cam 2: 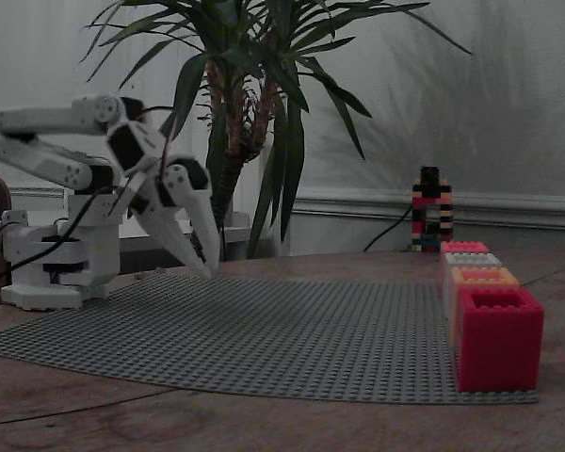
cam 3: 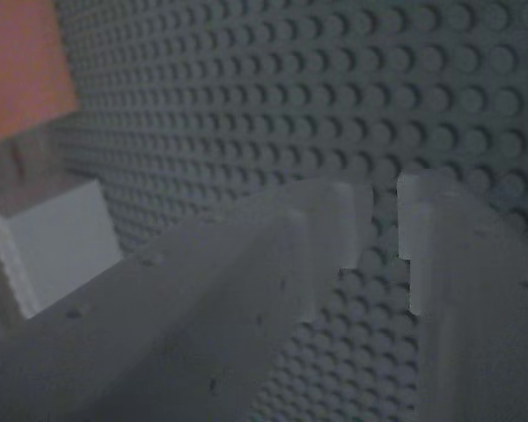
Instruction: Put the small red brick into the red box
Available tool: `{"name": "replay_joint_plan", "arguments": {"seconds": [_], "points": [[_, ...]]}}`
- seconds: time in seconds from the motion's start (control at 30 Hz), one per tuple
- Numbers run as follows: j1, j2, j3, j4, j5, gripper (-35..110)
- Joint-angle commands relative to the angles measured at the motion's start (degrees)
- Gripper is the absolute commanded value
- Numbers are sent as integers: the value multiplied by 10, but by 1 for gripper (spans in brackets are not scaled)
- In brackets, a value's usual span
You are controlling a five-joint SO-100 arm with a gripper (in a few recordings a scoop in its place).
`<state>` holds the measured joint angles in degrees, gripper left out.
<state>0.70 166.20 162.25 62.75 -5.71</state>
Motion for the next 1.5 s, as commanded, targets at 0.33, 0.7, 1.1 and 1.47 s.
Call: {"name": "replay_joint_plan", "arguments": {"seconds": [0.33, 0.7, 1.1, 1.47], "points": [[-15, 183, 21, 155, 20, 0], [-21, 183, 18, 176, 22, 1], [-25, 183, 18, 178, 53, 0], [-34, 183, 17, 178, 68, 0]]}}
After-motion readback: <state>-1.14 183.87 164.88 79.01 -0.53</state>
